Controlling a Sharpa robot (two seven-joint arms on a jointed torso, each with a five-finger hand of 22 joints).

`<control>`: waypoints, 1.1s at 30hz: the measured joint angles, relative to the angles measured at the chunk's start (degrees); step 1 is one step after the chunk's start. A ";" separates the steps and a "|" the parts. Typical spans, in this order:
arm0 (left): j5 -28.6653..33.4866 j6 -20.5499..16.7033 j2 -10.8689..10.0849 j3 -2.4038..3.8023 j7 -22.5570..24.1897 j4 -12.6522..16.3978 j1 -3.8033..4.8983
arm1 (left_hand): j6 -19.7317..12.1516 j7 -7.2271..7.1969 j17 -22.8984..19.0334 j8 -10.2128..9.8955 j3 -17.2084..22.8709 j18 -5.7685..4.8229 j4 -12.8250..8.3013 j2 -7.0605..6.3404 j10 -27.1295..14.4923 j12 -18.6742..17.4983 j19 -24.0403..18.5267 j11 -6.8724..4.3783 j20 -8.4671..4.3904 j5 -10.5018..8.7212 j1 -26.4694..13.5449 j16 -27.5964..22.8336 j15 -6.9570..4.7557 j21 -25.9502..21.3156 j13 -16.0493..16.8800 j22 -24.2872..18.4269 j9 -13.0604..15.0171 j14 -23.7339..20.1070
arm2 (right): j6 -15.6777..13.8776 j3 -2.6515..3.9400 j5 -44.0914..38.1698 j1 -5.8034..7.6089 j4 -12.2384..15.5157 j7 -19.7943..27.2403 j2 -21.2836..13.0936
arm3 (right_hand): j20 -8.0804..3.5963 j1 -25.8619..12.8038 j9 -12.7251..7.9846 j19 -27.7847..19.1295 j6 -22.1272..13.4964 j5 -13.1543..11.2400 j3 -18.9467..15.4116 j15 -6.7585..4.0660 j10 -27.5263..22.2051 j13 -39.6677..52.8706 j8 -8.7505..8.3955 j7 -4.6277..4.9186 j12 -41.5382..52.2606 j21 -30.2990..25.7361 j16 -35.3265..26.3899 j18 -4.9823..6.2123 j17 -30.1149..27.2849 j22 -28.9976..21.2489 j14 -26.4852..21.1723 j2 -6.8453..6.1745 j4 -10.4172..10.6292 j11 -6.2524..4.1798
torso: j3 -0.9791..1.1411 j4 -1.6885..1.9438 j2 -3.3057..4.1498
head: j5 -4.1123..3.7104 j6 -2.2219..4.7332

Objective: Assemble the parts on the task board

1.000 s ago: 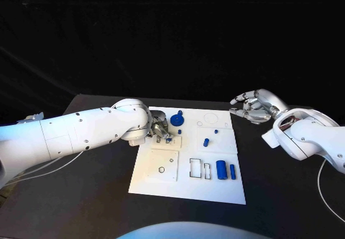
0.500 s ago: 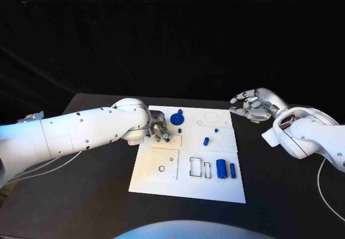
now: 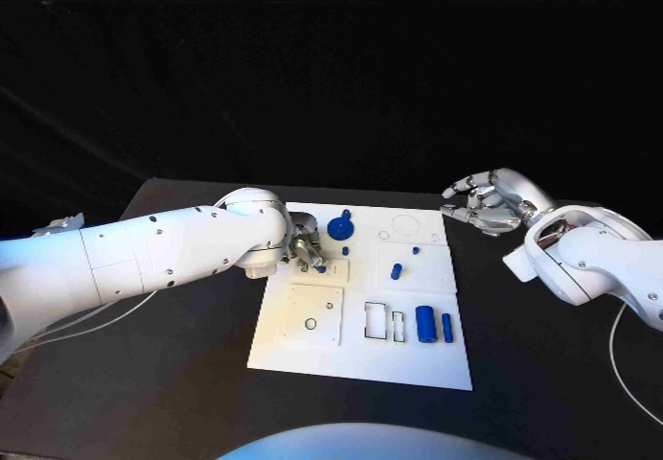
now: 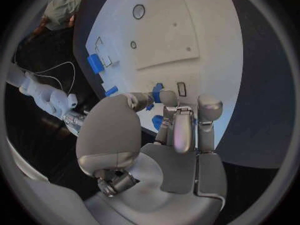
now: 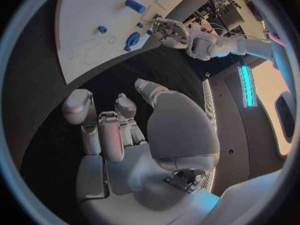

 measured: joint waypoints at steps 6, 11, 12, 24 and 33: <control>-0.42 -0.03 0.06 -0.01 0.00 -0.01 -0.06 | 0.02 -0.02 0.00 0.00 0.00 0.00 0.00 -0.22 0.01 0.24 0.00 0.01 0.00 0.00 -0.23 0.00 0.00 0.00 0.18 0.07 1.23 0.00 | -0.02 0.00 0.00 -0.01 -0.03 0.02 0.00 | 0.00 0.00 0.00 0.00 0.00 0.00 0.00 0.00 0.00 0.00 0.00 0.00 0.00 0.00 0.00 0.00 0.00 0.00 0.00 0.00 0.00 0.00 | 0.01 -0.03 0.01 | 0.05 -0.12; -0.59 0.01 0.00 -0.04 0.00 0.20 -0.10 | 0.03 -0.03 0.00 0.50 0.00 0.00 0.00 -0.15 0.51 0.57 0.21 -0.09 -0.22 0.00 -0.75 0.00 0.01 0.28 0.49 0.43 1.97 0.00 | -0.03 0.00 0.00 -0.04 -0.08 0.03 0.00 | 0.00 0.00 0.00 0.00 0.00 0.00 0.00 0.00 0.00 0.00 0.00 0.00 0.00 0.00 0.00 0.00 -0.01 0.00 0.00 0.00 0.00 0.00 | 0.04 0.02 -0.01 | 0.06 -0.19; -0.61 0.03 -0.01 -0.05 0.00 0.26 -0.11 | 0.04 -0.03 0.00 0.62 0.00 0.00 0.00 -0.15 0.51 0.77 0.21 -0.09 -0.22 0.00 -0.75 0.00 -0.02 0.29 0.59 0.53 1.97 0.03 | -0.03 0.00 0.00 -0.06 -0.08 0.03 0.00 | 0.00 0.00 0.00 0.00 0.00 0.00 0.00 0.00 0.00 0.00 0.00 0.00 0.00 0.00 0.00 0.00 -0.01 0.00 0.00 0.00 0.00 0.00 | 0.04 0.03 -0.01 | 0.06 -0.19; -0.81 0.93 -0.27 -0.06 -0.03 0.84 -0.16 | 0.26 -0.24 0.00 0.96 0.33 -0.76 -0.32 -0.38 0.85 1.23 0.82 -0.42 -0.40 -0.01 -1.43 0.00 -0.40 0.63 0.52 1.29 3.79 0.00 | -0.03 0.00 0.04 -0.16 -0.12 0.03 -0.03 | 0.00 0.00 0.00 0.00 0.00 0.00 0.01 0.00 0.01 0.01 0.00 0.00 0.00 0.00 0.00 0.00 -0.01 0.00 0.00 0.00 0.00 0.00 | 0.03 0.02 -0.03 | -0.01 -0.40; -0.84 1.23 -0.31 -0.04 -0.03 0.92 -0.17 | 0.84 -0.43 0.00 1.34 0.38 -0.90 -0.37 -0.28 1.27 1.48 0.82 -0.44 -0.40 -0.01 -1.93 0.00 -0.40 0.85 0.38 1.61 4.23 0.00 | -0.02 0.00 0.07 -0.19 -0.12 0.03 -0.04 | 0.00 0.01 -0.07 0.00 0.00 0.00 0.04 0.00 0.01 0.01 0.00 0.00 0.00 0.00 0.00 0.00 -0.01 0.00 0.00 0.00 0.35 0.00 | 0.01 0.02 -0.03 | -0.05 -0.42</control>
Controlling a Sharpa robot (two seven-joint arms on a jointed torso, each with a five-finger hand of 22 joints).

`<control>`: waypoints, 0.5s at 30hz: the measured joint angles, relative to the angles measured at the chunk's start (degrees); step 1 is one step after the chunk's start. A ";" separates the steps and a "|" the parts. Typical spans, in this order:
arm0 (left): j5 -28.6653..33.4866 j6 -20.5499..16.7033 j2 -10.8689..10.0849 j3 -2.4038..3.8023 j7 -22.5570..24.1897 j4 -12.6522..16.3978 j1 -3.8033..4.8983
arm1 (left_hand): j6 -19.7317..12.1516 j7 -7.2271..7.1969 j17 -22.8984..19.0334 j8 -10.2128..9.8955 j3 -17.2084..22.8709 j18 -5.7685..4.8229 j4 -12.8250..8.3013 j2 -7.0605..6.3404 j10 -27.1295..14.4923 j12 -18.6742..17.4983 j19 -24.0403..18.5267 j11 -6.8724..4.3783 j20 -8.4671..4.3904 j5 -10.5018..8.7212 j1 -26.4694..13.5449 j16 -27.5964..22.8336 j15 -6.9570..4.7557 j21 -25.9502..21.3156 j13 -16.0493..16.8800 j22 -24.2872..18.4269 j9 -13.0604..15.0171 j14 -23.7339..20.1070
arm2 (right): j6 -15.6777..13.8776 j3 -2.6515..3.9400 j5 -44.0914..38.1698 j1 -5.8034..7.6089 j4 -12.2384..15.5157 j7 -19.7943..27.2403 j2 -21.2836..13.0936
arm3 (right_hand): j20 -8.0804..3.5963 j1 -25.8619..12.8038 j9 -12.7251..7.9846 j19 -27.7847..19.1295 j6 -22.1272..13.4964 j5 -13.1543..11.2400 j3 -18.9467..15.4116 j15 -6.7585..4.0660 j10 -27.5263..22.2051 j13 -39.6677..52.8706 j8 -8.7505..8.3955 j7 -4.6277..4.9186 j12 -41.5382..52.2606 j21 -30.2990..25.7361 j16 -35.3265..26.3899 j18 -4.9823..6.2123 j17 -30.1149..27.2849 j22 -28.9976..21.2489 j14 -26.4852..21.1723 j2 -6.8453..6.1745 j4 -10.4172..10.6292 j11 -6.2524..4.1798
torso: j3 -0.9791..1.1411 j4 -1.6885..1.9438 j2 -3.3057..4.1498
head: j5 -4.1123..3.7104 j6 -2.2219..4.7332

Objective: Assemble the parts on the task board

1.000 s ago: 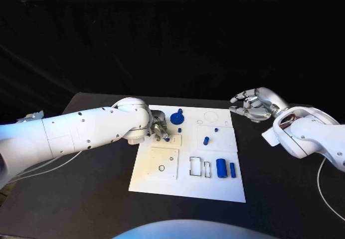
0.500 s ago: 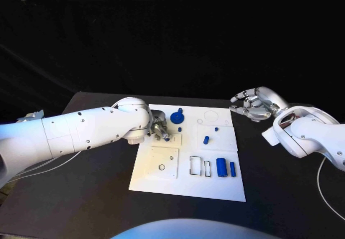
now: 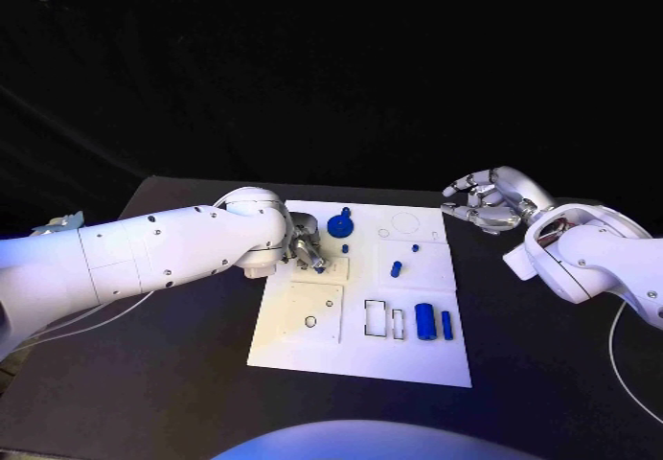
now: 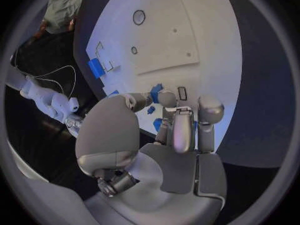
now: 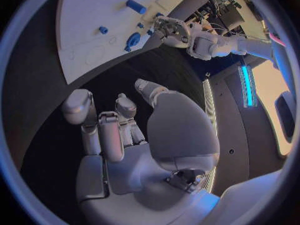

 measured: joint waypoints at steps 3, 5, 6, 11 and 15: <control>0.00 -0.23 -0.07 0.00 0.06 0.08 -0.03 | 0.01 0.00 0.00 0.00 0.00 0.01 0.00 0.02 0.17 0.00 0.21 -0.16 -0.21 0.00 0.02 0.00 0.00 0.00 0.00 0.14 0.22 0.00 | 0.00 0.00 0.00 -0.01 0.00 0.00 0.00 | 0.00 0.00 0.00 0.00 0.00 0.00 0.00 0.00 0.00 0.00 0.00 0.00 0.00 0.00 0.00 0.00 0.00 0.00 0.00 0.00 0.00 0.00 | 0.00 0.00 0.00 | 0.00 0.01; 0.00 -0.66 -0.23 -0.02 0.15 0.26 -0.09 | 0.01 0.00 0.00 0.00 0.00 0.01 0.00 0.08 0.17 0.00 0.21 -0.16 -0.21 -0.01 0.09 0.00 0.00 0.00 0.00 0.15 0.22 0.00 | -0.01 0.00 0.01 -0.01 0.00 0.00 -0.01 | 0.00 0.00 0.00 0.00 0.00 0.00 0.00 0.00 0.00 0.00 0.00 0.00 0.00 0.00 0.00 0.00 0.00 0.00 0.00 0.00 0.00 0.00 | 0.00 0.00 -0.01 | 0.00 0.05; 0.00 -0.94 -0.33 -0.03 0.20 0.37 -0.13 | 0.01 0.00 0.00 0.00 0.00 0.01 0.00 0.16 0.17 0.00 0.21 -0.16 -0.21 -0.02 0.16 0.00 0.00 0.00 0.00 0.15 0.22 0.00 | -0.02 0.00 0.01 -0.01 0.00 0.00 -0.02 | 0.00 0.00 0.00 0.00 0.00 0.00 0.00 0.00 0.00 0.00 0.00 0.00 0.00 0.00 0.00 0.00 0.00 0.00 0.00 0.00 0.00 0.00 | 0.00 0.01 -0.01 | 0.00 0.10; 0.12 -3.44 -1.41 0.08 0.55 1.49 -0.42 | 0.01 0.00 0.00 -0.01 0.00 0.01 -0.01 0.59 0.17 0.03 0.21 -0.16 -0.21 0.22 0.15 0.00 0.00 0.00 0.00 0.15 0.22 0.00 | -0.06 0.00 0.02 -0.03 0.01 0.02 -0.05 | 0.00 0.00 0.00 0.00 0.00 0.00 0.00 0.00 0.00 0.00 0.01 0.00 0.00 0.00 -0.01 0.00 0.00 0.00 0.00 0.00 0.00 0.00 | -0.03 0.02 -0.03 | 0.00 0.27; 0.34 -6.40 -2.59 0.24 1.10 2.87 -0.48 | 0.01 0.00 0.00 -0.01 0.00 0.02 -0.01 0.61 0.17 0.35 0.41 -0.16 0.00 0.22 0.17 0.00 0.00 0.22 0.14 0.38 0.22 0.00 | -0.12 0.00 0.04 -0.03 0.02 0.05 -0.14 | 0.00 0.00 0.00 0.00 0.00 0.00 0.00 0.00 0.00 0.00 0.24 0.00 0.00 0.00 -0.24 0.00 0.00 -0.06 0.00 0.00 0.00 0.00 | -0.03 0.02 -0.04 | -0.01 0.30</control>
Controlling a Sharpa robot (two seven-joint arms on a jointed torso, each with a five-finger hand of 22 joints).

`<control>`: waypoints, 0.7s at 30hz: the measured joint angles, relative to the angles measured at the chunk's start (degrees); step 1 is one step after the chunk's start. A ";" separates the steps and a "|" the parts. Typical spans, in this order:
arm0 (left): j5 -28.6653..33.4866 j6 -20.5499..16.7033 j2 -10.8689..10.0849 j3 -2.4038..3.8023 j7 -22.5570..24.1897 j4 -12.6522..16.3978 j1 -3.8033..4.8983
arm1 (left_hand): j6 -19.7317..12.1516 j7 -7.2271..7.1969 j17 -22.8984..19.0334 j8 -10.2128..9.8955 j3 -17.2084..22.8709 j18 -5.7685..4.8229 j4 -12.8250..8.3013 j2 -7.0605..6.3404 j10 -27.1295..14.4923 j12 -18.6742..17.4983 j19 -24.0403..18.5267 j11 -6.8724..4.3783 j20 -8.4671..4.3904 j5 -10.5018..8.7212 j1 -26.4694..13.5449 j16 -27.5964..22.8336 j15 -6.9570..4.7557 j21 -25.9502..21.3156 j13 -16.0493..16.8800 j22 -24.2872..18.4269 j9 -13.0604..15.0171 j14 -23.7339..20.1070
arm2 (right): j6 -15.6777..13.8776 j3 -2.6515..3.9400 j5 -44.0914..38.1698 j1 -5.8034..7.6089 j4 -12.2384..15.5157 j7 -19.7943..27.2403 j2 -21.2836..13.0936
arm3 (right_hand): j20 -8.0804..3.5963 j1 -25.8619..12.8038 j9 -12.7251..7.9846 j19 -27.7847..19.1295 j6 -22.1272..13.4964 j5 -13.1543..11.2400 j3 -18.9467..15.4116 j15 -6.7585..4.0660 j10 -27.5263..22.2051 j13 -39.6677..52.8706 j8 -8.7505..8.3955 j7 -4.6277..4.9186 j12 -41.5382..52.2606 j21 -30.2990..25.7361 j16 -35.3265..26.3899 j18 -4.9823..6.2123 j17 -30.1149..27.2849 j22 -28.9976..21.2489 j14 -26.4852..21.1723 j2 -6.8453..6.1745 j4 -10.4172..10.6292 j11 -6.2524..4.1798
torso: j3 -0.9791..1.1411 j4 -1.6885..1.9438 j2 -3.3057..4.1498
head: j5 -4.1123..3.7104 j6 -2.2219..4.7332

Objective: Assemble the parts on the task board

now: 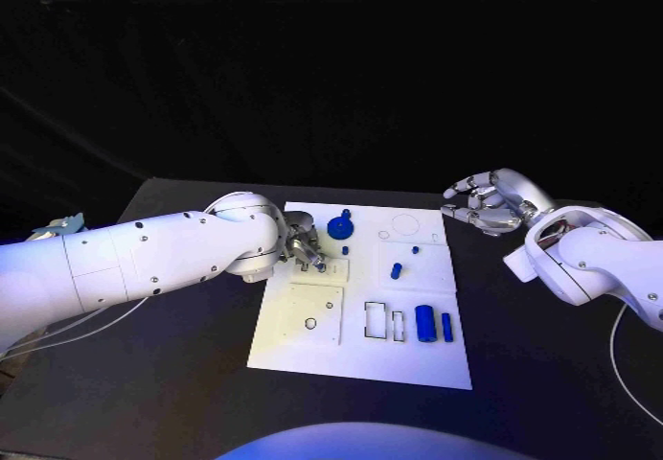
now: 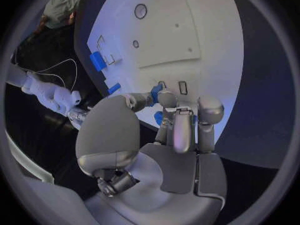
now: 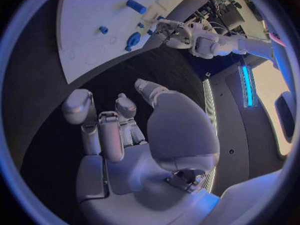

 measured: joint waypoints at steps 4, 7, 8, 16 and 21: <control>0.30 -2.86 -0.90 0.08 0.67 1.16 -0.02 | 0.00 0.00 0.00 -0.01 0.00 0.00 0.00 0.01 0.31 0.23 0.20 -0.29 -0.21 0.00 0.01 0.00 -0.21 0.00 0.37 0.40 0.00 0.21 | -0.08 0.00 0.02 -0.01 0.02 0.02 -0.10 | 0.00 0.00 0.00 0.00 0.00 0.00 0.00 0.00 0.00 0.00 0.00 0.00 0.00 0.00 0.00 0.00 0.00 0.00 0.00 0.00 0.00 0.00 | 0.05 0.02 -0.03 | -0.02 -0.03; 0.45 -4.26 -1.19 0.11 1.05 1.55 -0.09 | 0.00 0.00 0.00 -0.02 0.00 0.00 0.00 0.01 0.52 0.23 0.20 -0.12 -0.21 0.00 0.01 0.00 -0.21 0.26 0.44 0.52 0.00 0.21 | -0.15 0.00 0.06 -0.01 0.04 0.03 -0.17 | 0.00 0.00 0.00 0.00 0.00 0.00 0.00 0.00 0.00 0.00 0.00 0.00 0.00 0.00 0.00 0.00 0.00 0.00 0.00 0.00 0.00 0.00 | 0.06 0.03 -0.02 | -0.04 -0.05; 0.49 -4.60 -1.25 0.12 1.16 1.62 -0.14 | 0.00 0.00 0.00 -0.01 0.00 0.00 0.00 0.01 0.52 0.23 0.20 -0.12 -0.21 0.00 0.01 0.00 -0.21 0.26 0.44 0.52 0.00 0.21 | -0.16 0.00 0.07 -0.01 0.05 0.03 -0.19 | 0.00 0.00 0.00 0.00 0.00 0.00 0.00 0.00 0.00 0.00 0.00 0.00 0.00 0.00 0.00 0.00 0.00 0.00 0.00 0.00 0.00 0.00 | 0.06 0.03 -0.02 | -0.04 -0.06; 0.75 -5.85 -0.70 0.13 1.46 0.91 -1.07 | 0.00 0.00 0.05 0.24 0.00 0.01 0.00 0.01 0.53 0.23 0.20 -0.12 -0.21 0.00 0.01 0.00 -0.21 0.26 0.44 0.61 0.01 0.21 | -0.28 0.00 0.21 -0.02 0.06 0.04 -0.26 | 0.00 0.00 0.00 0.00 0.00 0.00 0.00 0.00 0.00 0.00 0.00 0.00 0.00 0.00 0.01 0.01 0.00 0.00 0.00 0.00 0.00 0.00 | 0.09 0.02 -0.01 | 0.03 -0.18; 0.58 -5.82 -0.14 0.11 1.37 0.07 -1.84 | 0.00 0.00 0.04 0.24 0.00 0.01 0.00 0.01 0.52 0.23 0.22 -0.12 -0.19 -0.01 0.02 0.00 -0.21 0.26 0.46 0.61 0.01 0.21 | -0.30 0.00 0.31 -0.03 0.03 0.04 -0.25 | 0.00 0.00 0.01 0.00 0.00 0.00 0.00 0.00 0.00 0.00 -0.01 0.00 0.00 0.00 0.01 0.01 0.00 0.00 0.00 0.00 0.00 0.00 | 0.09 -0.04 0.03 | 0.07 -0.31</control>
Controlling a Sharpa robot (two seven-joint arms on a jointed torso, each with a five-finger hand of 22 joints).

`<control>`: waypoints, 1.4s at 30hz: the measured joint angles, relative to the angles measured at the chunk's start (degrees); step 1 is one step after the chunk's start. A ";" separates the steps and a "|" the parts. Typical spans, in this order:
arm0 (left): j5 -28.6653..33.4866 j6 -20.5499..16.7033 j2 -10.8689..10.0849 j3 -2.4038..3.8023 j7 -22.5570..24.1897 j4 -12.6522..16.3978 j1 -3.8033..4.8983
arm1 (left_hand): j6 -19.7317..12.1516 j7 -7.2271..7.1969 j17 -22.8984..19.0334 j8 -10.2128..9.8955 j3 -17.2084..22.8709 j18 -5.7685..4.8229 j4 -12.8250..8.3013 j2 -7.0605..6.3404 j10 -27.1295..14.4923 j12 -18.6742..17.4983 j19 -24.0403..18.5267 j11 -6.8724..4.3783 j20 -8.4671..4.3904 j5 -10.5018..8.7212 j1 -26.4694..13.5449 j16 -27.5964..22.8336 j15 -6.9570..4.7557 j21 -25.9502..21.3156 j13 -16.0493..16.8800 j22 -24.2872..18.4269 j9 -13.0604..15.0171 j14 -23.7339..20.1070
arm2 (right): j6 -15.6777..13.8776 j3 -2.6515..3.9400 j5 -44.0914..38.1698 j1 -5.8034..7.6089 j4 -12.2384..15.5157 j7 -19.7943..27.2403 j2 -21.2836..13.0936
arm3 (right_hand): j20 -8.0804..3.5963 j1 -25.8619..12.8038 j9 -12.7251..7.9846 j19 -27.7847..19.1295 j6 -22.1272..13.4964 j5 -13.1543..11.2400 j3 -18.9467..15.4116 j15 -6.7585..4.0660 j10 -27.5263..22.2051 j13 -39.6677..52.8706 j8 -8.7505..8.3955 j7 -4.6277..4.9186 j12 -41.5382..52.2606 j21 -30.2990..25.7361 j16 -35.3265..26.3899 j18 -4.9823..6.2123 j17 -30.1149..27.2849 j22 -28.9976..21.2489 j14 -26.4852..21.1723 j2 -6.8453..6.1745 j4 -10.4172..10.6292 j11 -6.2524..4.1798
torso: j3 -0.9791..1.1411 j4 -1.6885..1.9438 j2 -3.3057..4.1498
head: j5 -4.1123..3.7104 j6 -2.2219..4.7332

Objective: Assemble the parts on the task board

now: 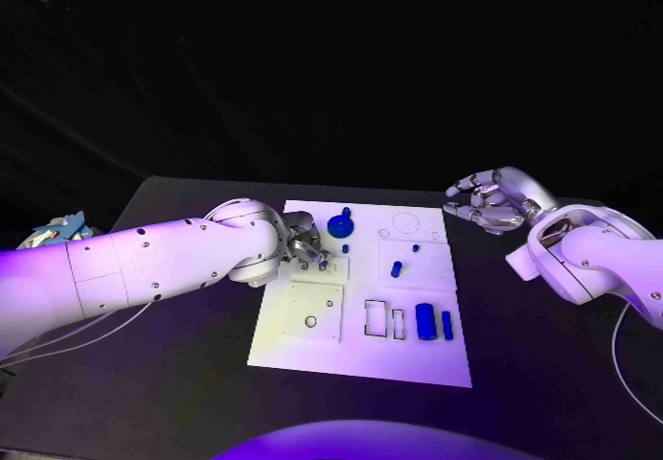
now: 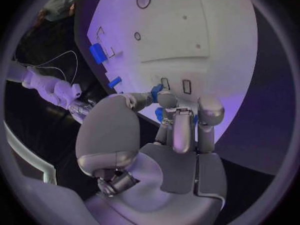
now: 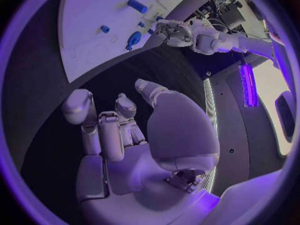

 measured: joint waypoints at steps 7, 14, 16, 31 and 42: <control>-2.05 0.07 0.15 -0.02 -0.08 -0.17 -0.62 | 0.00 0.00 0.00 0.00 -0.17 0.00 -0.17 0.14 -0.01 0.26 0.40 0.01 -0.02 -0.17 0.14 0.00 0.00 0.00 0.10 0.14 0.00 0.00 | -0.02 0.00 0.10 -0.03 -0.02 0.00 -0.05 | 0.00 0.00 0.00 0.00 0.00 0.00 0.00 0.00 0.00 0.00 0.00 0.00 0.00 0.00 0.00 0.00 0.00 0.00 0.00 0.00 0.00 0.00 | -0.03 -0.02 0.01 | -0.08 -0.15; -3.96 0.33 0.15 0.01 -0.08 0.07 -0.71 | 0.00 0.00 -0.01 -0.01 -0.17 0.01 -0.17 0.14 0.11 0.34 0.39 -0.10 -0.02 -0.18 0.14 0.00 0.00 0.23 0.38 0.49 0.01 0.00 | -0.03 0.00 0.17 -0.07 -0.02 0.02 -0.05 | 0.00 0.00 0.00 0.00 0.00 0.00 0.00 0.00 0.00 0.00 0.00 0.00 0.00 0.00 0.00 0.00 0.00 0.00 0.00 0.00 0.00 0.00 | -0.07 -0.02 0.05 | -0.19 -0.21; -4.31 0.48 0.15 0.02 -0.08 0.14 -0.71 | 0.00 0.00 -0.01 -0.01 -0.17 0.00 -0.17 0.14 0.22 0.56 0.39 -0.20 -0.02 -0.19 0.14 0.00 0.00 0.23 0.48 0.64 0.01 0.00 | -0.03 0.00 0.18 -0.08 -0.02 0.02 -0.05 | 0.00 0.00 0.00 0.00 0.00 0.00 0.00 0.00 0.00 0.00 0.00 0.00 0.00 0.00 0.00 0.00 0.00 0.00 0.00 0.00 0.00 0.00 | -0.07 -0.02 0.05 | -0.19 -0.27; -5.12 2.63 0.13 0.07 -0.10 0.29 -0.71 | 0.00 0.00 -0.02 0.00 -0.33 0.01 -0.33 0.15 0.21 0.58 0.80 -0.19 -0.01 -0.20 0.14 0.00 -0.20 0.45 0.54 0.88 3.39 -0.21 | -0.03 0.00 0.29 -0.12 -0.06 0.04 -0.03 | 0.00 0.00 0.01 0.00 0.00 0.00 0.00 0.00 0.00 0.00 0.00 0.00 0.00 0.00 0.00 0.00 -0.01 0.01 0.00 0.00 -0.01 0.00 | -0.03 -0.04 0.03 | -0.21 -0.44; -4.93 3.74 0.12 0.17 -0.15 0.27 -0.65 | 0.01 0.00 -0.02 0.03 -0.33 0.01 -0.33 0.15 0.20 0.59 0.80 -0.18 -0.01 -0.07 0.14 0.00 -0.20 0.45 0.53 0.87 7.09 -0.21 | -0.03 0.00 0.33 -0.13 -0.07 0.04 -0.03 | 0.00 0.00 -0.10 0.00 0.00 0.00 0.03 0.00 0.00 0.00 0.22 0.00 0.00 -0.35 0.00 0.00 -0.01 0.01 0.00 0.00 0.38 0.00 | -0.01 -0.03 0.03 | -0.37 -0.60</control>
